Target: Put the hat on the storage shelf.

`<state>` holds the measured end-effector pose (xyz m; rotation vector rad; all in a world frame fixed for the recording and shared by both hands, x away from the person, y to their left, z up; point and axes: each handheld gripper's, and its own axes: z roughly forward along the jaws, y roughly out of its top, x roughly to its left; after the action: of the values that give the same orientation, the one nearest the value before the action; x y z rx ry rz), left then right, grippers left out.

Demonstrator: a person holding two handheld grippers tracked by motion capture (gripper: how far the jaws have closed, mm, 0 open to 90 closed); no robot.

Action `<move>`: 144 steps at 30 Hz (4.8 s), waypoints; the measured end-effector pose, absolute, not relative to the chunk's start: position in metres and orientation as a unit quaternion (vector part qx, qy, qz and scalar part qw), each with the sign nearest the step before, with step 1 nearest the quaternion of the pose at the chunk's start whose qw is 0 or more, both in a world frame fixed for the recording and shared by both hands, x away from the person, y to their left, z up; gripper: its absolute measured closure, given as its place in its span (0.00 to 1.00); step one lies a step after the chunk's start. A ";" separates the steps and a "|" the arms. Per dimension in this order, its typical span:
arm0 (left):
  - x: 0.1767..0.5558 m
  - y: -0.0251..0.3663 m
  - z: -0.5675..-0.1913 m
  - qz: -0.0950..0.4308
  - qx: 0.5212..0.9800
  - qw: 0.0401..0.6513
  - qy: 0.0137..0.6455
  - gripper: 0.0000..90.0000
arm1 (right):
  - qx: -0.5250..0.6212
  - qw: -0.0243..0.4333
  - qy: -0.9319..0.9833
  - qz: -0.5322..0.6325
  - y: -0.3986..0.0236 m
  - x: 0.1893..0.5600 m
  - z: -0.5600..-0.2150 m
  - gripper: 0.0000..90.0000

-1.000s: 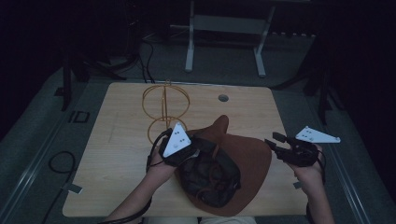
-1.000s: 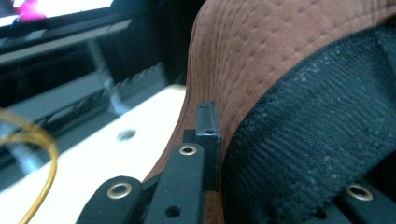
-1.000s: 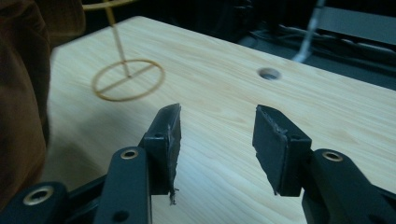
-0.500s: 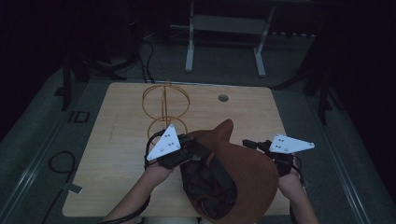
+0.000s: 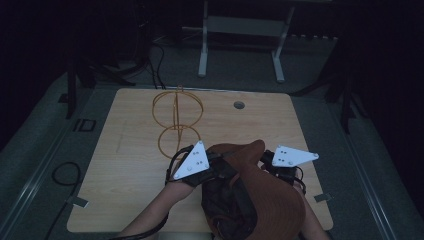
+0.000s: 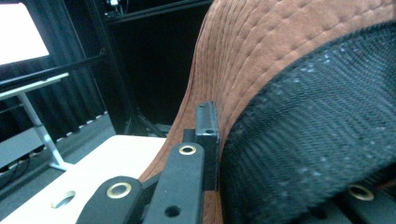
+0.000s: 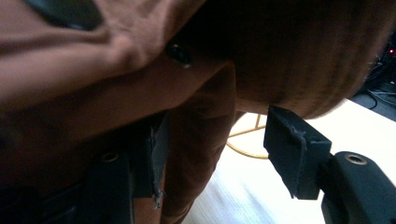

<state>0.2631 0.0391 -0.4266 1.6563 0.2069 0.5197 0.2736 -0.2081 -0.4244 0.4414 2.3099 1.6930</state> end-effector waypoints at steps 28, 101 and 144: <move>0.262 0.034 -0.415 0.232 0.722 0.645 0.096 0.68 | 0.150 0.086 0.781 0.600 -0.206 0.273 -0.422 0.98; 0.211 0.212 -0.564 0.292 0.691 0.499 0.434 0.03 | 0.283 0.178 0.709 0.621 -0.156 0.447 -0.305 0.98; 0.212 0.214 -0.573 0.274 0.694 0.501 0.439 0.03 | 0.100 0.200 0.864 0.452 0.023 0.447 -0.356 0.15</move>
<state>0.2120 0.2143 -0.5731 1.6775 1.0602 0.6634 0.4471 0.0234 -0.3558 0.2799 2.4140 1.2623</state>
